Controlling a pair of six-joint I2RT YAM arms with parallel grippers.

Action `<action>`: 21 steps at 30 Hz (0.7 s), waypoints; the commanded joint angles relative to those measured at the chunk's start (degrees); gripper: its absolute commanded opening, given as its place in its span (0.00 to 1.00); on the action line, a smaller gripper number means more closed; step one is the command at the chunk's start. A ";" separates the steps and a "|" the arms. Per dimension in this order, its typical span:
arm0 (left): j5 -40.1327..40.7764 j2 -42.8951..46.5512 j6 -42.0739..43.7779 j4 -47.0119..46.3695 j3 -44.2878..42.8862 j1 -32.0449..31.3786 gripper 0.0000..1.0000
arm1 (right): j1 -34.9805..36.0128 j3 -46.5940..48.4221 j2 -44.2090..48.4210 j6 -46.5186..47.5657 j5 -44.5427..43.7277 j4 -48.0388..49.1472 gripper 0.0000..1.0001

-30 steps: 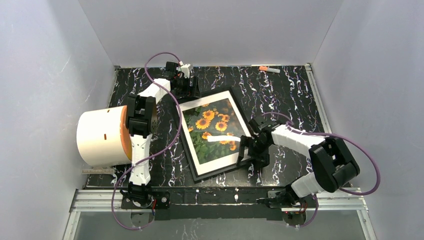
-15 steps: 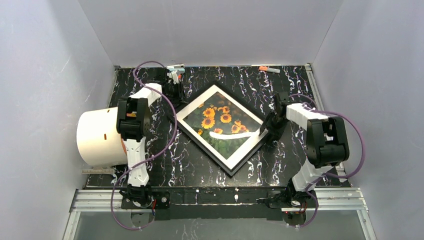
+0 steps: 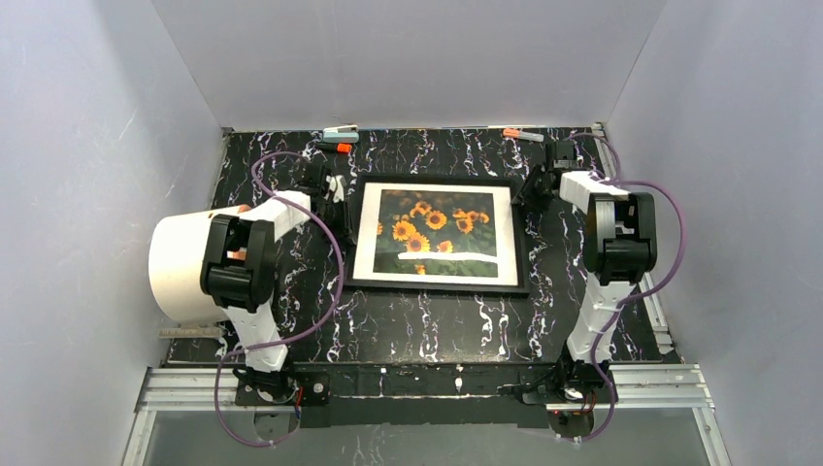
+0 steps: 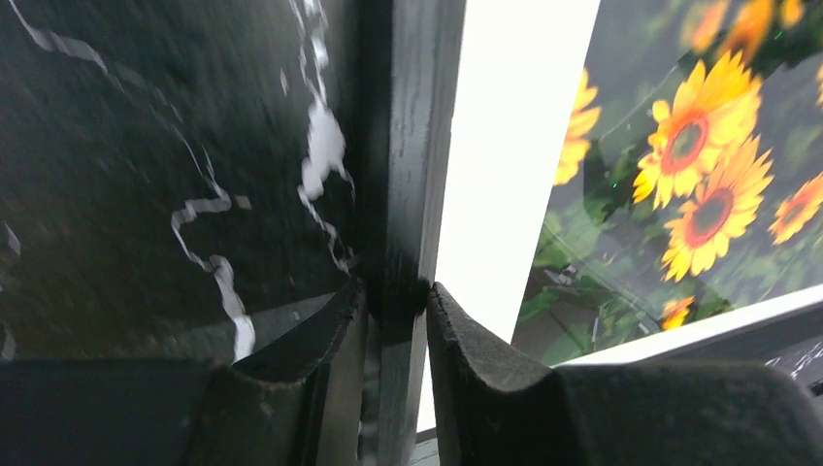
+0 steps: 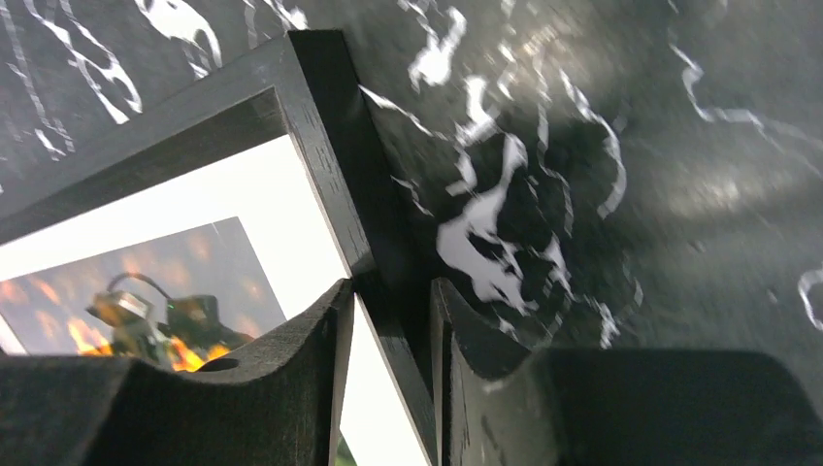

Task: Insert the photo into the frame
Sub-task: Reset both arms

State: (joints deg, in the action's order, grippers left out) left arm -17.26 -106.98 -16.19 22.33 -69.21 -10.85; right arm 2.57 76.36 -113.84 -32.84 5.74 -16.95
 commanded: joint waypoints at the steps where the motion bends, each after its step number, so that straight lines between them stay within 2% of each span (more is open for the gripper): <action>1: -0.58 6.99 -2.84 1.49 5.59 -3.56 0.20 | 2.18 3.36 -2.43 -0.82 9.24 3.89 0.36; 4: 3.79 8.19 -2.92 1.64 6.19 -3.47 0.24 | 2.18 3.23 -1.38 -0.82 8.84 2.90 0.38; 6: 5.65 8.63 -2.97 1.95 5.17 -3.47 0.31 | 2.11 3.17 -0.02 -0.87 6.84 1.36 0.47; 10: 11.76 9.85 -3.95 3.33 1.38 -3.44 0.51 | 1.63 3.14 4.33 -2.07 2.12 -1.61 0.66; 15: 16.27 13.26 -3.61 5.74 -3.23 -3.47 0.74 | -1.00 6.05 9.73 -2.65 0.41 -7.73 0.72; 17: 17.34 15.36 -3.73 6.64 -4.87 -3.47 0.92 | -1.07 6.47 13.48 -2.33 -1.95 -10.29 0.74; 18: 18.69 16.23 -4.18 7.46 -5.89 -3.45 0.98 | -1.07 5.66 15.72 -2.38 -2.66 -10.70 0.76; 21: 20.15 18.84 -5.91 8.95 -8.88 -3.47 0.98 | -1.07 -0.67 24.00 -4.01 -5.32 -8.32 0.81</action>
State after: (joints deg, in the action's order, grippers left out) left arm -1.72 -93.71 -20.34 27.79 -73.65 -14.22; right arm 1.58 78.98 -100.77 -35.05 4.64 -24.49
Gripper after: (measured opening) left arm 0.979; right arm 0.784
